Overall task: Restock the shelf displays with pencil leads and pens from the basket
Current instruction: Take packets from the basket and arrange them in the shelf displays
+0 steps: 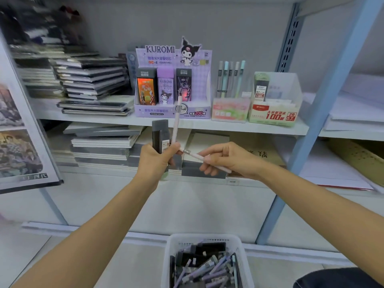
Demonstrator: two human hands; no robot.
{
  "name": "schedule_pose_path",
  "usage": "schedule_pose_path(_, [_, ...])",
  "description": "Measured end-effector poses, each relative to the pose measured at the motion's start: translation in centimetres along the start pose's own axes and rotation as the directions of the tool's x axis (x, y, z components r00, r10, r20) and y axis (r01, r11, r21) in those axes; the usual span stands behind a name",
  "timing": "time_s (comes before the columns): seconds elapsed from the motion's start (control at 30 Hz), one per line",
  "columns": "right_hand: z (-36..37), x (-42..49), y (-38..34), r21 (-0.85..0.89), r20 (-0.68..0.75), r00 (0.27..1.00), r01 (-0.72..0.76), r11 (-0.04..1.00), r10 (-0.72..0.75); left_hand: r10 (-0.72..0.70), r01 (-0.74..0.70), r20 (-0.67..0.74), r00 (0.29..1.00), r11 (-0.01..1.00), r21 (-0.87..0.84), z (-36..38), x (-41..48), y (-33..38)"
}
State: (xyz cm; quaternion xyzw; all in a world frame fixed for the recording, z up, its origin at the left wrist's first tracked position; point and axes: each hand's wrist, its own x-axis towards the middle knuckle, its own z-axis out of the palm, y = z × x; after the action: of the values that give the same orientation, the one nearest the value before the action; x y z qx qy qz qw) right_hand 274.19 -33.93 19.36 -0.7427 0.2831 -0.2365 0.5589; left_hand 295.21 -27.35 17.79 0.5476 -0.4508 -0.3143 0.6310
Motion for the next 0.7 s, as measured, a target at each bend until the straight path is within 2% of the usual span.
schedule_pose_path(0.13, [0.9, 0.5, -1.2, -0.125, -0.042, 0.998, 0.041, 0.991, -0.047, 0.059, -0.063, 0.059, 0.996, 0.996, 0.069, 1.1, 0.3, 1.1])
schedule_pose_path(0.23, [0.4, 0.7, -2.3, -0.185, -0.070, 0.996, 0.041, 0.982, -0.055, 0.055, -0.055, 0.050, 0.997, 0.998, 0.007, 1.8, 0.8, 1.8])
schedule_pose_path(0.37, [-0.5, 1.3, -4.5, -0.013, -0.311, 0.929, 0.206, 0.978, -0.200, -0.049, 0.054, 0.039, 0.998, 0.991, -0.125, 2.9, 1.3, 2.4])
schedule_pose_path(0.5, [-0.9, 1.9, -6.5, 0.068, -0.442, 0.852, 0.343, 0.937, -0.280, -0.120, 0.169, 0.195, 0.973, 0.951, -0.258, 4.4, 1.1, 3.0])
schedule_pose_path(0.57, [-1.0, 2.0, -7.0, 0.052, -0.461, 0.841, 0.344, 0.937, -0.283, -0.100, 0.159, 0.225, 0.969, 0.953, -0.259, 4.9, 1.1, 3.3])
schedule_pose_path(0.7, [-2.0, 2.0, -8.2, 0.036, -0.478, 0.827, 0.355, 0.934, -0.296, -0.016, 0.056, 0.183, 0.983, 0.974, -0.220, 5.1, 1.7, 4.2])
